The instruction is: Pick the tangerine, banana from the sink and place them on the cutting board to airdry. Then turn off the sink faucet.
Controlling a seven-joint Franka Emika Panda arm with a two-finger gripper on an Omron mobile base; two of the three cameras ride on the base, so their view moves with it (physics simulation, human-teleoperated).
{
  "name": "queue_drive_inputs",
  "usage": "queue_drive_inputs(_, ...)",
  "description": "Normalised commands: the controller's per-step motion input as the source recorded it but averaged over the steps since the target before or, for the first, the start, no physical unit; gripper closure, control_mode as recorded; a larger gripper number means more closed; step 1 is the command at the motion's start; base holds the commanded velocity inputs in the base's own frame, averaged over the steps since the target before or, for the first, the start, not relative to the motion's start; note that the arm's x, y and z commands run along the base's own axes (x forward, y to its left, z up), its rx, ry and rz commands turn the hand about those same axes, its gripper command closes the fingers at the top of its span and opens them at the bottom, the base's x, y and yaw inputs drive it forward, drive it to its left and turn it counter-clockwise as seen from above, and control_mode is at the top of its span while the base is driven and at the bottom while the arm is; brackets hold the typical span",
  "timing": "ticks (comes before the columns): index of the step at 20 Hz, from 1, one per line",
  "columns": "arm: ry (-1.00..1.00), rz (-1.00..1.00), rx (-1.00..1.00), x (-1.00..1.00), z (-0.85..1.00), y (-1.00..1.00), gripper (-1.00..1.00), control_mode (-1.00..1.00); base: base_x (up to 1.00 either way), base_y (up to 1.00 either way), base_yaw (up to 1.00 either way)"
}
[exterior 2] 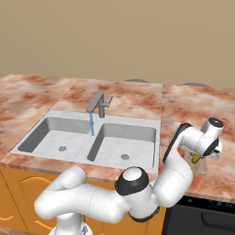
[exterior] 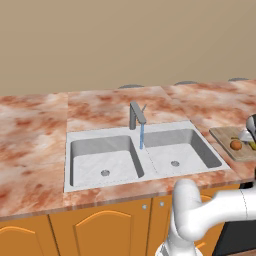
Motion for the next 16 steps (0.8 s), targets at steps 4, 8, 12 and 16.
queue_drive_inputs(4,0.03,0.0,0.02,0.12,-0.21,-0.13,1.0,-1.0,0.0,0.0,0.0)
queue_drive_inputs(8,0.03,0.0,0.03,0.12,-0.23,-0.13,1.0,-1.0,0.0,0.0,0.0)
queue_drive_inputs(12,0.05,0.0,0.03,0.13,-0.24,-0.1,1.0,-1.0,0.0,0.0,0.0)
queue_drive_inputs(16,0.05,0.0,0.01,0.03,-0.24,0.0,-1.0,-1.0,0.0,0.0,0.0)
